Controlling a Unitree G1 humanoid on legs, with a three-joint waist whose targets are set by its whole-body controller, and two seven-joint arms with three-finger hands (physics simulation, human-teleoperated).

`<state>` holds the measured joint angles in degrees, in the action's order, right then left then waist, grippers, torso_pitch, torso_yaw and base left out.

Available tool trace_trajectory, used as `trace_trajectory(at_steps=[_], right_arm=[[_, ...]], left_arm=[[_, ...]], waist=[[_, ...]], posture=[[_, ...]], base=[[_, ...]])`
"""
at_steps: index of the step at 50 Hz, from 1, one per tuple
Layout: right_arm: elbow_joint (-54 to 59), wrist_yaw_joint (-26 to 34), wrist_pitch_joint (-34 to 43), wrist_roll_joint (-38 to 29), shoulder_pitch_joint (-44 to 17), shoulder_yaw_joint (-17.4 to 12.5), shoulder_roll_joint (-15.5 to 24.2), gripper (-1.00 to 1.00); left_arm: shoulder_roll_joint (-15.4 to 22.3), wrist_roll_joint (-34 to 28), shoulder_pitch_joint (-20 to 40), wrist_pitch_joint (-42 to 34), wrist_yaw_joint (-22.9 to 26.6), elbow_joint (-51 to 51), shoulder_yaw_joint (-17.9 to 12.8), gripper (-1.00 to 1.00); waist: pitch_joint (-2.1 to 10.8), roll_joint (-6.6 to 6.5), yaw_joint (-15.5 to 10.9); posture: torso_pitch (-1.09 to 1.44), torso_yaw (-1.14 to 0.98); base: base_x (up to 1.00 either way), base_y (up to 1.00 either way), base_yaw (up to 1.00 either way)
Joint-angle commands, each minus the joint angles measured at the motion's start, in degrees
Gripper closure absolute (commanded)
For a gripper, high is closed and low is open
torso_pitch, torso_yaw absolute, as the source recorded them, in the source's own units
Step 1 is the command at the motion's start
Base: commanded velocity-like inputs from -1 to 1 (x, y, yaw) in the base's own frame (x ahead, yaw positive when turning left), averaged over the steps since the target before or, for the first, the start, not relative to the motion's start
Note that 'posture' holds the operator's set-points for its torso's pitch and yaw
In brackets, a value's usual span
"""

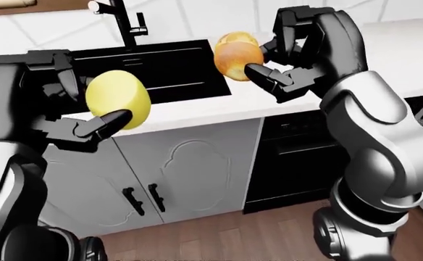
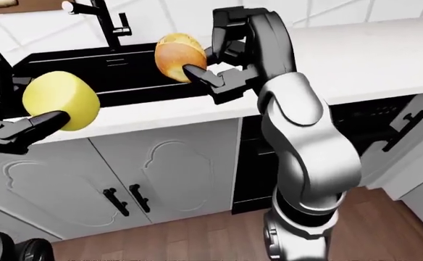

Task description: Place the bread and cheese on the cutting board.

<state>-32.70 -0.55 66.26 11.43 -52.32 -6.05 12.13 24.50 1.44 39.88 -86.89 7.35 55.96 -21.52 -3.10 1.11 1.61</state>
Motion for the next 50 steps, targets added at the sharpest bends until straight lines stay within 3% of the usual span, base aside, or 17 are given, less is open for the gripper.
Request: trace_trajectory(at_steps=[1,3,7,9,11,12,13,25,26,28,33,35,37,38,39,45,50], right_arm=[[-0.8,-0.1,-1.4,-0.1,-2.3,-0.1,0.2,1.0],[-1.0,-0.2,-1.1,-0.1,-2.5,-0.1,0.3,1.0],[-0.9,-0.2,-1.1,-0.2,-2.6,0.0,0.2,1.0],[-0.8,-0.1,-1.3,-0.2,-2.4,0.1,0.2,1.0],[-0.6,0.0,-1.7,-0.4,-2.2,0.2,0.2,1.0],[-0.7,0.1,-1.6,-0.4,-2.2,0.2,0.2,1.0],[-0.8,0.1,-1.5,-0.4,-2.3,0.2,0.2,1.0],[-0.8,0.4,-1.4,-0.9,-2.3,0.3,0.1,1.0],[-0.9,0.4,-1.3,-0.9,-2.4,0.2,0.0,1.0],[-0.9,0.4,-1.3,-0.9,-2.3,0.3,0.0,1.0],[-1.1,0.5,-1.1,-1.0,-2.3,0.1,0.1,1.0],[-1.0,0.4,-1.3,-1.0,-2.4,0.1,0.1,1.0],[-0.9,0.5,-1.5,-1.0,-2.2,0.1,0.1,1.0],[-0.8,0.5,-1.5,-1.1,-2.3,0.2,0.1,1.0],[-0.8,0.5,-1.5,-1.2,-2.2,0.2,0.2,1.0],[-1.0,0.4,-1.2,-1.2,-2.6,0.3,0.0,1.0],[-0.9,0.5,-1.3,-1.2,-2.6,0.1,0.1,1.0]], left_arm=[[0.8,-0.5,1.2,2.1,-0.4,0.6,-0.8,1.0],[0.7,-0.5,0.9,1.9,-0.4,1.0,-0.8,1.0],[0.7,-0.5,0.7,2.1,-0.3,1.0,-1.0,1.0],[0.6,-0.5,0.6,2.2,-0.3,0.9,-1.0,1.0],[0.6,-0.5,0.4,2.4,-0.3,1.0,-0.8,1.0],[0.5,-0.5,0.2,2.6,-0.4,0.9,-0.9,1.0],[0.6,-0.6,0.1,2.7,-0.4,0.9,-0.8,1.0],[0.9,-0.4,0.7,2.5,-0.3,0.5,-0.9,1.0],[1.0,-0.5,0.8,2.4,-0.4,0.5,-0.8,1.0],[1.2,-0.4,1.3,2.1,-0.4,0.4,-0.8,1.0],[1.1,-0.5,1.0,2.3,-0.3,0.7,-1.0,1.0],[0.9,-0.5,0.6,2.5,-0.3,0.9,-0.9,1.0],[1.0,-0.5,0.8,2.3,-0.3,0.9,-0.9,1.0],[0.9,-0.5,0.9,2.1,-0.3,0.9,-0.9,1.0],[0.9,-0.5,0.8,2.1,-0.3,1.0,-0.9,1.0],[1.0,-0.5,0.5,2.5,-0.2,0.8,-1.1,1.0],[0.8,-0.5,0.4,2.8,-0.3,0.7,-0.9,1.0]], waist=[[1.96,1.24,-0.8],[2.58,1.05,-1.0],[1.37,-1.15,-1.1],[1.51,-3.7,-0.8],[3.84,-8.35,-0.3],[2.08,-5.94,-1.0],[1.37,-6.41,-0.9],[1.55,1.56,-0.8],[1.68,-0.02,-0.3],[2.39,1.36,-0.9],[1.51,-0.94,-1.1],[1.38,-3.19,-0.8],[2.57,-8.18,-0.7],[2.13,-5.73,-0.8],[1.7,-6.12,-0.7],[1.23,-2.81,-0.7],[1.72,1.53,-0.9]], posture=[[0.0,0.0],[0.0,0.0],[0.0,0.0],[0.0,0.0],[0.0,0.0],[0.0,0.0],[0.0,0.0],[0.0,0.0],[0.0,0.0],[0.0,0.0],[0.0,0.0],[0.0,0.0],[0.0,0.0],[0.0,0.0],[0.0,0.0],[0.0,0.0],[0.0,0.0]], base=[[0.0,0.37,0.0],[0.0,0.36,0.0],[0.0,0.36,0.0],[0.0,0.36,0.0],[0.0,0.36,0.0],[0.0,0.35,0.0],[0.0,0.35,0.0],[0.0,0.37,0.0],[0.0,0.38,0.0],[0.0,0.37,0.0],[0.0,0.36,0.0],[0.0,0.36,0.0],[0.0,0.38,0.0],[0.0,0.39,0.0],[0.0,0.38,0.0],[0.0,0.4,0.0],[0.0,0.49,0.0]])
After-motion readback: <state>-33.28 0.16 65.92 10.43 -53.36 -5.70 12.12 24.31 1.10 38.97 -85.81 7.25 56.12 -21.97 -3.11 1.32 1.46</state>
